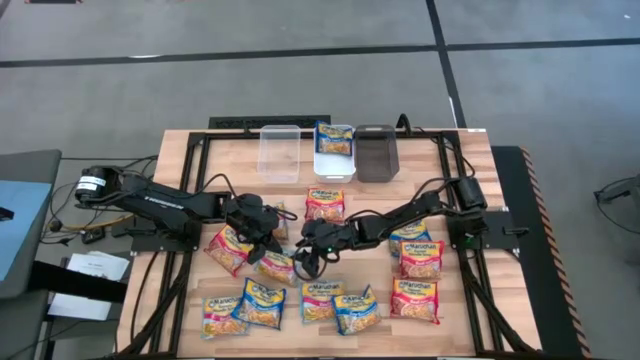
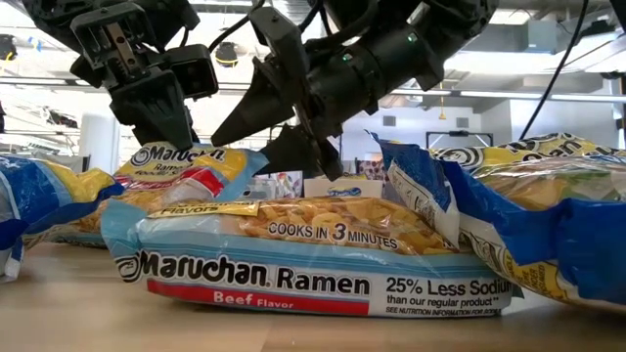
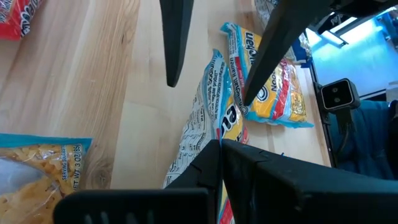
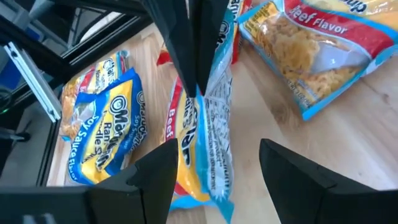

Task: Sort Maruchan noodles
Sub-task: Put the light blue noodle pack into the black bin

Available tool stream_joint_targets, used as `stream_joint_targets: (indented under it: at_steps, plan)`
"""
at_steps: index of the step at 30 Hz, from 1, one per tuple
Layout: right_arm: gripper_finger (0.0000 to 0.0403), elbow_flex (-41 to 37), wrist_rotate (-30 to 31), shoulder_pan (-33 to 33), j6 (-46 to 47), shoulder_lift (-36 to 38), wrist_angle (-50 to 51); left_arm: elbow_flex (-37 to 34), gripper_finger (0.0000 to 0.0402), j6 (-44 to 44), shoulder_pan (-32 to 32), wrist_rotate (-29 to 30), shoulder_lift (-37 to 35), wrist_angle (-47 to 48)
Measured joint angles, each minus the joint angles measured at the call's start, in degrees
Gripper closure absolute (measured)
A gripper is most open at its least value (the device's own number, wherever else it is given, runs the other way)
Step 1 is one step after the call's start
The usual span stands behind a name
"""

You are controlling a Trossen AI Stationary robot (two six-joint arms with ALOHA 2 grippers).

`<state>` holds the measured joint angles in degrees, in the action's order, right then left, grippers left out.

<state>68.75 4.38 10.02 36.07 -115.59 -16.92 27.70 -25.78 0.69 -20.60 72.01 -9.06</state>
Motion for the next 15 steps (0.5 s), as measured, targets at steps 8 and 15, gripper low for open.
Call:
stream_joint_targets:
  at_steps: [8,15]
  plan:
    - [0.0154,0.0,-0.02,0.11,2.71,0.0,-0.03,0.0,0.0401,-0.07,0.87,0.13,0.0,-0.04]
    - [0.0154,0.0,-1.32,0.52,5.19,0.0,-0.14,0.0,0.0401,-0.17,1.36,0.31,0.0,-0.04]
